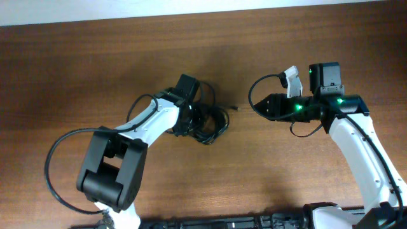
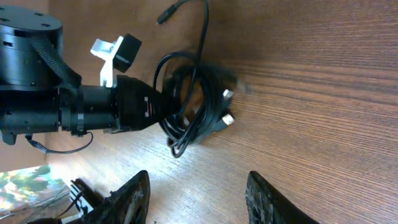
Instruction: Untangle cables
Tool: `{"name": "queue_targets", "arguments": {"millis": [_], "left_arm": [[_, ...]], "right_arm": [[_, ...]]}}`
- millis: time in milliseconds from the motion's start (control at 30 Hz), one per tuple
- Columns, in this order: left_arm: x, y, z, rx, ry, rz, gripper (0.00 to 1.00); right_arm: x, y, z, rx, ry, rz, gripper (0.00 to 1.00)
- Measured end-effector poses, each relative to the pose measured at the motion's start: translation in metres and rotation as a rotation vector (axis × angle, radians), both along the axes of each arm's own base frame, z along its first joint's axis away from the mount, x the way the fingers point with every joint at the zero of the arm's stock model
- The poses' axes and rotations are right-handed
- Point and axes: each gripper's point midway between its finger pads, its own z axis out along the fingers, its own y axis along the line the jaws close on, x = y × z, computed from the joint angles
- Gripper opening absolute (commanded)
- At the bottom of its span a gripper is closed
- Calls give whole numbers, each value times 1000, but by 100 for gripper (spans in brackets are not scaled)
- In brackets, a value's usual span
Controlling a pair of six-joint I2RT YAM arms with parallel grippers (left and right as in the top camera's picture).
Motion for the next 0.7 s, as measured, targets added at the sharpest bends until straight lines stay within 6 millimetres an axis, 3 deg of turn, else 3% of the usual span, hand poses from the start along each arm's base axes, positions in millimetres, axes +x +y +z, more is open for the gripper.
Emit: {"name": "queue_targets", "arguments": {"millis": [167, 267, 300, 367, 433, 467, 533, 700], "left_arm": [[1, 0, 2, -12, 3, -3, 0], [11, 7, 18, -25, -41, 19, 0], [18, 11, 34, -32, -87, 32, 0], [34, 16, 90, -71, -246, 58, 0], [43, 21, 152, -106, -418, 79, 0], [43, 23, 163, -108, -450, 84, 0], [44, 28, 174, -96, -486, 97, 0], [46, 38, 173, -41, -502, 121, 0]], "right_arm": [[-1, 0, -1, 0, 7, -1, 47], [-4, 0, -2, 9, 36, -18, 47], [-4, 1, -2, 10, 39, -16, 47], [-7, 9, -2, 9, 45, 4, 47], [-13, 29, -1, 10, 37, 60, 47], [-14, 35, -1, 12, 38, 67, 47], [-8, 53, 6, 32, 9, 67, 47], [8, 107, 37, 118, -140, 104, 47]]}}
